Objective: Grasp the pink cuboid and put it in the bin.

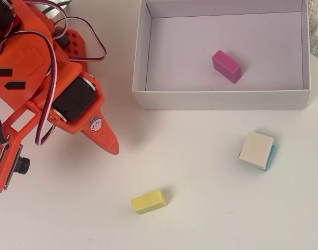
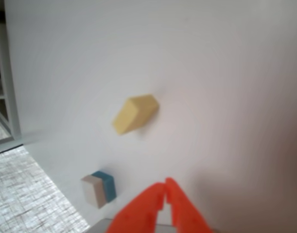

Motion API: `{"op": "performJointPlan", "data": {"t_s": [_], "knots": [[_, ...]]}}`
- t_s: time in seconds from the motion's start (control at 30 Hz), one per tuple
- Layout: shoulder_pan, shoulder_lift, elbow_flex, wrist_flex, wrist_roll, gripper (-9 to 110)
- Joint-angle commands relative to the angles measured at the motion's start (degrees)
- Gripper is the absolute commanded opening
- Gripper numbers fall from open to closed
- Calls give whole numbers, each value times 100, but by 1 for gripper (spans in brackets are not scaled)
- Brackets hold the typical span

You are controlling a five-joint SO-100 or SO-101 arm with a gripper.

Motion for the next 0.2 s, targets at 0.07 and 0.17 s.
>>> {"op": "performJointPlan", "data": {"t_s": [0.07,0.17], "knots": [[18,-26,-18,-44,-79,-8],[18,-26,-18,-44,-79,-8]]}}
